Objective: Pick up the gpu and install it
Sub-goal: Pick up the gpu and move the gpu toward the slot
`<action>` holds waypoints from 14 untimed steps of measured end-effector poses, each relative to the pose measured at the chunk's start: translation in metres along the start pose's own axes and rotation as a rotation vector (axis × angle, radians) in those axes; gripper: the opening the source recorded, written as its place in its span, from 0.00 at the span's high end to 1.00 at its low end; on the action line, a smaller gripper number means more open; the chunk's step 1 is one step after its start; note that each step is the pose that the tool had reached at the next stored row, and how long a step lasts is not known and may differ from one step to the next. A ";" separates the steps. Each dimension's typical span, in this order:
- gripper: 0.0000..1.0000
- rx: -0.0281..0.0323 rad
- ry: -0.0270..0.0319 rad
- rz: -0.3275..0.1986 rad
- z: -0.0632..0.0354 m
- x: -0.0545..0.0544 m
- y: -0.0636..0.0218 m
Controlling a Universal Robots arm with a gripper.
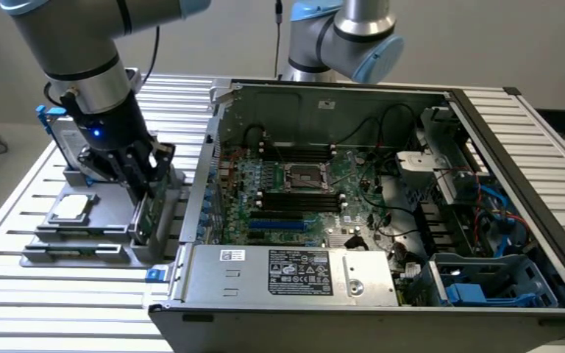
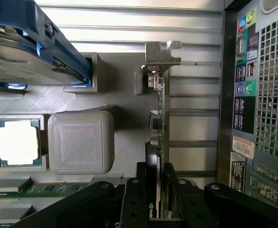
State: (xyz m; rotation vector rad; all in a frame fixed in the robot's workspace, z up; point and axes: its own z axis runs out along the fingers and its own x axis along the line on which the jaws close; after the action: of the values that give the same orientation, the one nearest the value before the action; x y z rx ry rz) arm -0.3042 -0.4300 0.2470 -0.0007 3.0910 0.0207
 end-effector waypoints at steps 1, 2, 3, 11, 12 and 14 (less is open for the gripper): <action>0.74 -0.0015 0.0001 0.000 -0.0007 0.000 0.0000; 0.74 -0.0034 0.0002 0.000 -0.0014 0.000 0.0001; 0.74 -0.0052 0.0005 0.000 -0.0023 -0.001 0.0001; 0.74 -0.0240 0.0027 0.001 -0.0083 -0.002 0.0001; 0.74 -0.0264 0.0028 0.001 -0.0089 -0.002 0.0002; 0.74 -0.0306 0.0027 0.002 -0.0096 -0.002 0.0001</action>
State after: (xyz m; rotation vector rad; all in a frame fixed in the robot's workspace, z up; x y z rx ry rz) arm -0.3031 -0.4300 0.2566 0.0006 3.0931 0.0680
